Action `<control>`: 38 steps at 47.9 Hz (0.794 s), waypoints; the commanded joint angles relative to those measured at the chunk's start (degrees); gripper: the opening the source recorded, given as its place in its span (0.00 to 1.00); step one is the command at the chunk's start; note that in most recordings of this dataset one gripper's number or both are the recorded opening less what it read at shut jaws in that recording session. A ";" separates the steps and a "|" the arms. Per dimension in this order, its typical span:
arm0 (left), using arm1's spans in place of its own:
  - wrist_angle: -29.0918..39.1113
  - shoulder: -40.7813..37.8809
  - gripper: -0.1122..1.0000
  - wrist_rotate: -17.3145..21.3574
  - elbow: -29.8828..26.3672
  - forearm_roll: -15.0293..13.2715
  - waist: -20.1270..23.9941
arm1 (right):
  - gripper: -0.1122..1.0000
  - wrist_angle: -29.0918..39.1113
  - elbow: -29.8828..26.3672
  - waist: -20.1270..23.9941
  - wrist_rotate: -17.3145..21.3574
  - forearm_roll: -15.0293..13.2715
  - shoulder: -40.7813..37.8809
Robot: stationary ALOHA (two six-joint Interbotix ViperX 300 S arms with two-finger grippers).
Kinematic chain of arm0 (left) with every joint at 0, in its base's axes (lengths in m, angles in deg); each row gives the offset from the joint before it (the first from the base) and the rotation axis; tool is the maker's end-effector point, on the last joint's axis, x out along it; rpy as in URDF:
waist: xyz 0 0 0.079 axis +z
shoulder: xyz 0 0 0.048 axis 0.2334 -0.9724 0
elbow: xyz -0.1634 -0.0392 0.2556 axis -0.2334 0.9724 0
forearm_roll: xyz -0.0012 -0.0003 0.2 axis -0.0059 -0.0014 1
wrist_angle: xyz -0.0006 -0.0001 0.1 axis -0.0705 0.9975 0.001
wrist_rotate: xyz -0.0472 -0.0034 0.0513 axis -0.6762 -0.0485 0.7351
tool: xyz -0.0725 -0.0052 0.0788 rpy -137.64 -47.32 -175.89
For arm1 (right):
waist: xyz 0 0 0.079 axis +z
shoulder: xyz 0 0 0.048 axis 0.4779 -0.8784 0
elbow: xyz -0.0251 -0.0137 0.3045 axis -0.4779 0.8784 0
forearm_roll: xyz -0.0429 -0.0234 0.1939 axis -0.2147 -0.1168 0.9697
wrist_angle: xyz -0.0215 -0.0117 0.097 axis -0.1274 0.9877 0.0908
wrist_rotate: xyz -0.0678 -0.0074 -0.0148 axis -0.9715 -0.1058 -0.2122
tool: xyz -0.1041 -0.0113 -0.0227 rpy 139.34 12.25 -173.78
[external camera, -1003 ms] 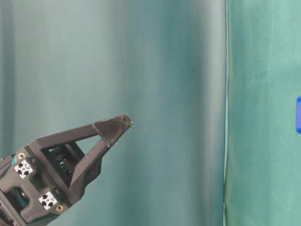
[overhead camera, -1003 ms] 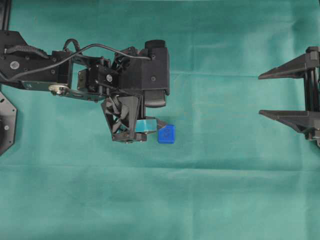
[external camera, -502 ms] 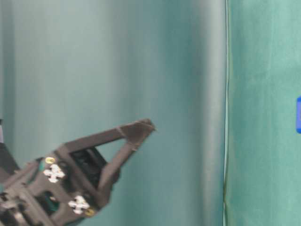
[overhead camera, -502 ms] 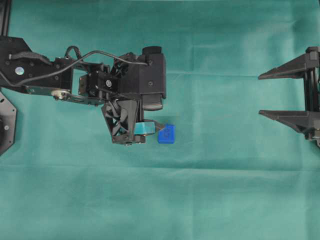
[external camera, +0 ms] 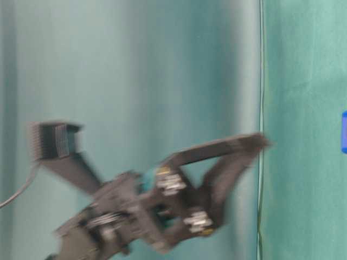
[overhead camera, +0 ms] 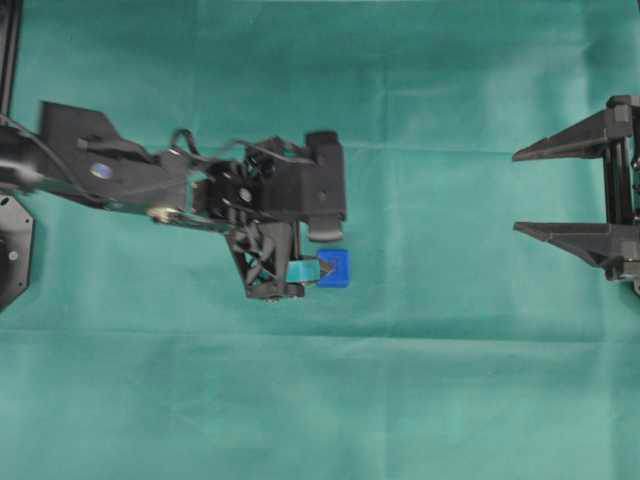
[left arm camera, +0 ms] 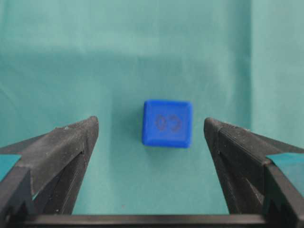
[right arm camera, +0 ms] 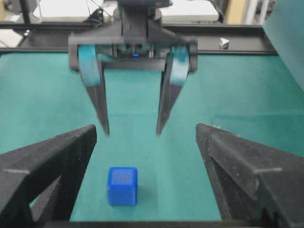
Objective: Handover the blue block to the right arm after grasping it with the left arm, then place it in the designated position.
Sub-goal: 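Lower the left gripper over the blue cube, centering it between fingers, then close the left gripper on the blue cube and lift it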
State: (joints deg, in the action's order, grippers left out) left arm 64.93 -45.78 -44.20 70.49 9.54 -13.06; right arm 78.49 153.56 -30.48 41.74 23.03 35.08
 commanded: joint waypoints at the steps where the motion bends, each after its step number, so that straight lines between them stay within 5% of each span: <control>1: -1.32 -0.53 0.99 0.00 -0.70 0.00 -0.35 | 0.94 -0.18 -1.58 -0.09 0.00 -0.09 -0.44; 38: -7.91 -10.90 0.99 -0.09 -0.26 -0.09 -0.88 | 0.94 -0.09 -1.41 -0.18 0.00 -0.09 -1.32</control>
State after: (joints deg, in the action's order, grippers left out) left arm 57.72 -56.86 -44.20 70.76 9.54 -13.85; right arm 78.76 153.56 -30.48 41.74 23.12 34.11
